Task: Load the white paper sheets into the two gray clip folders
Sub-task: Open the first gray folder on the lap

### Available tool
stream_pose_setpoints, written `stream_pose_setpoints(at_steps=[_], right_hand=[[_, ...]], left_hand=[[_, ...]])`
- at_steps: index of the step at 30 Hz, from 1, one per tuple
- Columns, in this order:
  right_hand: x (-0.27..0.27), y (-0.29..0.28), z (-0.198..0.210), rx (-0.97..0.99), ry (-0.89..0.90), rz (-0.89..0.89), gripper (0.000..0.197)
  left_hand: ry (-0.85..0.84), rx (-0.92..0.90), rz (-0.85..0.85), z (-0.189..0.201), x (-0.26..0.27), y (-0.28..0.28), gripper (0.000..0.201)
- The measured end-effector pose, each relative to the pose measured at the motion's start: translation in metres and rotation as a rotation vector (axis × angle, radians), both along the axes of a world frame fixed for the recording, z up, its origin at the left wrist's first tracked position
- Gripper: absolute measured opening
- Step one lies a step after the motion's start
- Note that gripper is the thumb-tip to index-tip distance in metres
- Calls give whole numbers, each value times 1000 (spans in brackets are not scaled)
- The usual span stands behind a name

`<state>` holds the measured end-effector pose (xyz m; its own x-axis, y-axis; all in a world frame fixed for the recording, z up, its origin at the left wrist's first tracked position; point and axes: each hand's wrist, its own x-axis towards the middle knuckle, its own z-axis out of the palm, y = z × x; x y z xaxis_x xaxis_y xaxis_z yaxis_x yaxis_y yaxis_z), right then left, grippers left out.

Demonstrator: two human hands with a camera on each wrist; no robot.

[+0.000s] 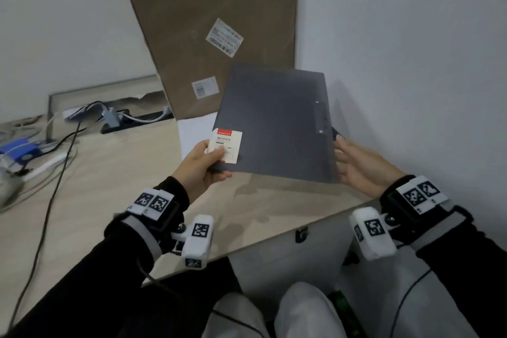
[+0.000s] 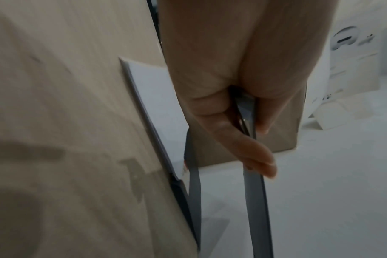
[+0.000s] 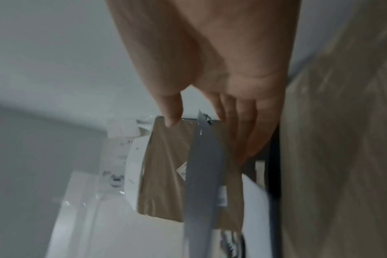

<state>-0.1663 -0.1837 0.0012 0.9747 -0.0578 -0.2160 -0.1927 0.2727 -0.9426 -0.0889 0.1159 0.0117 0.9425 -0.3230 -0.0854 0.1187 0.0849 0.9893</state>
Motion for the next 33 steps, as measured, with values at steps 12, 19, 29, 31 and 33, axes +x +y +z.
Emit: stream_pose_setpoints(at_steps=[12, 19, 29, 31, 33], right_hand=[[-42, 86, -52, -38, -84, 134, 62], [-64, 115, -68, -125, -44, 214, 68], [-83, 136, -44, -160, -35, 343, 71], [-88, 136, -38, -136, -67, 403, 71], [-92, 134, -36, -94, -79, 432, 73]], left_hand=[[58, 532, -82, -30, -93, 95, 11], [-131, 837, 214, -13, -101, 89, 64], [174, 967, -113, 14, -104, -30, 82], [190, 1021, -148, 16, -103, -40, 66], [203, 1039, -161, 14, -98, -43, 52]])
